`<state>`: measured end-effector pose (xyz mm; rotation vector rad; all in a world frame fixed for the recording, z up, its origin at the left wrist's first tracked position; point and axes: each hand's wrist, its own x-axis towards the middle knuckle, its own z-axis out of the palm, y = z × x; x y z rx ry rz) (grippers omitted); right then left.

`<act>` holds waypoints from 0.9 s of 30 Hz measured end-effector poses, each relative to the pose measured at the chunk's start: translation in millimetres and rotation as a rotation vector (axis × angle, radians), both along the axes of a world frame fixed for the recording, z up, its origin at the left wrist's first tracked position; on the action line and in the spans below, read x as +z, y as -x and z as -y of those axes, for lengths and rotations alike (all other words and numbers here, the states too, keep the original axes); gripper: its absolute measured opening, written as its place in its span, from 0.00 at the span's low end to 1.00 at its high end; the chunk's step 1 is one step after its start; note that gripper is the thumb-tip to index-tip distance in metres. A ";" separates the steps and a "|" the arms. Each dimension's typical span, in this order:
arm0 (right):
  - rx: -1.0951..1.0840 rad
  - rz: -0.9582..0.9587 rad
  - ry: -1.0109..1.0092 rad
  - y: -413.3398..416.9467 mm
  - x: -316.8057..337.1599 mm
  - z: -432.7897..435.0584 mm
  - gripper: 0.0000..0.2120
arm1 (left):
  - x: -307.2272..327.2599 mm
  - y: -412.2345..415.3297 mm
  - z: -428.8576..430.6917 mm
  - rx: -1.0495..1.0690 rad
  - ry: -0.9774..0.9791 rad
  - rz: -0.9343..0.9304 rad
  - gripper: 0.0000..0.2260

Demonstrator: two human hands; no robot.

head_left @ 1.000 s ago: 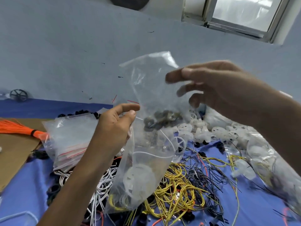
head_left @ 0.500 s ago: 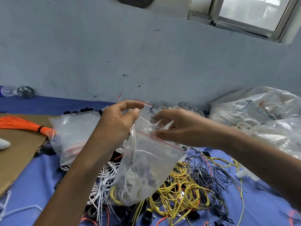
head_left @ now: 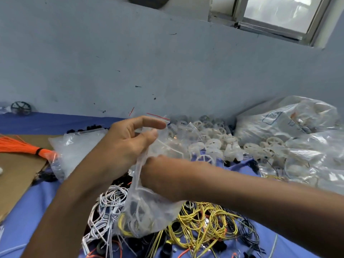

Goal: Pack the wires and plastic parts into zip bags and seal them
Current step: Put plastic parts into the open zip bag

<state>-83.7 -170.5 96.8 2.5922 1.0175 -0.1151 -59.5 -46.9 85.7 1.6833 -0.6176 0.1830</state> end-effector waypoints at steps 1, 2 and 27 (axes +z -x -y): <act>0.035 -0.013 0.074 -2.2 -5.6 -1.5 0.11 | 0.7 2.2 1.4 -0.020 -0.047 0.014 0.10; 0.080 0.003 0.116 -3.8 -8.4 -3.6 0.14 | 1.5 4.9 3.0 -0.026 -0.082 0.025 0.10; -0.665 -0.782 -1.725 -8.2 13.1 86.0 0.13 | 8.9 16.3 -50.3 -0.095 -0.566 0.284 0.20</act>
